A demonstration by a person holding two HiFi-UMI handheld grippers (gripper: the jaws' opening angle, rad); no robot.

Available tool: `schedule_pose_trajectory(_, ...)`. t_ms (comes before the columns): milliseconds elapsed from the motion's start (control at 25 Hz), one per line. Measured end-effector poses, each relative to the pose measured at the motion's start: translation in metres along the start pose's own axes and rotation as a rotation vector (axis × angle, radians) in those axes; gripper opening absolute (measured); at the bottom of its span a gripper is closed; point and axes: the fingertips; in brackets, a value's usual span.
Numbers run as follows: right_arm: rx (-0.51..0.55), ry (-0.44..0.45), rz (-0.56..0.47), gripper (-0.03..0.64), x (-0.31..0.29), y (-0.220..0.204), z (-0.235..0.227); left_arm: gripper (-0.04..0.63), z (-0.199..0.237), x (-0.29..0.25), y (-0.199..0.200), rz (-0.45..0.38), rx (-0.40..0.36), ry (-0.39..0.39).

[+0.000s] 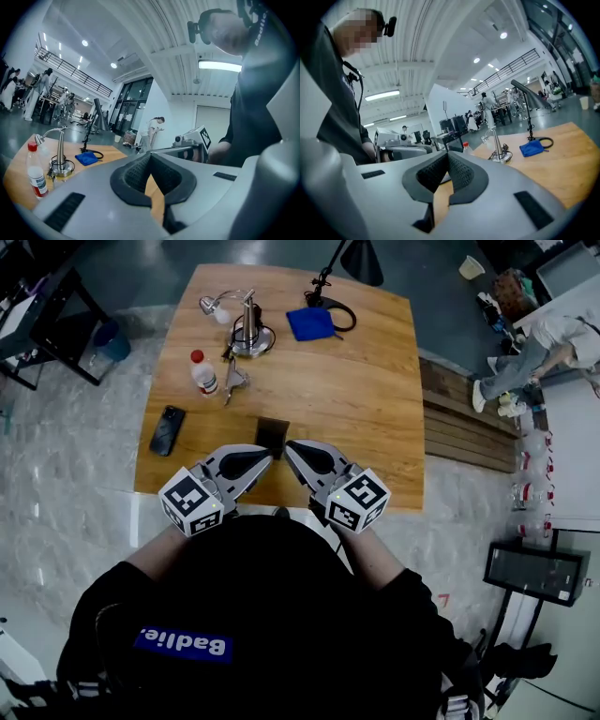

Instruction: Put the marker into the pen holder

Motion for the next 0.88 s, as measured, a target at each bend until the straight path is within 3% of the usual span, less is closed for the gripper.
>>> schedule_pose_trajectory(160,-0.068,0.018,-0.088,0.006,0.006,-0.004,0.01,0.009,0.0,-0.003,-0.004,0.012,0.007,-0.001)
schedule_pose_trajectory(880,-0.061,0.025,-0.072,0.006,0.007,-0.01,0.013,0.009,0.002,-0.006,-0.013,0.031,0.02,0.006)
Point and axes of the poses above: the fingertips, and each gripper's own axes: x backward along the fingers, z to its left, y out of its top, and after that the axes turned 8 degrees about x, right-handed
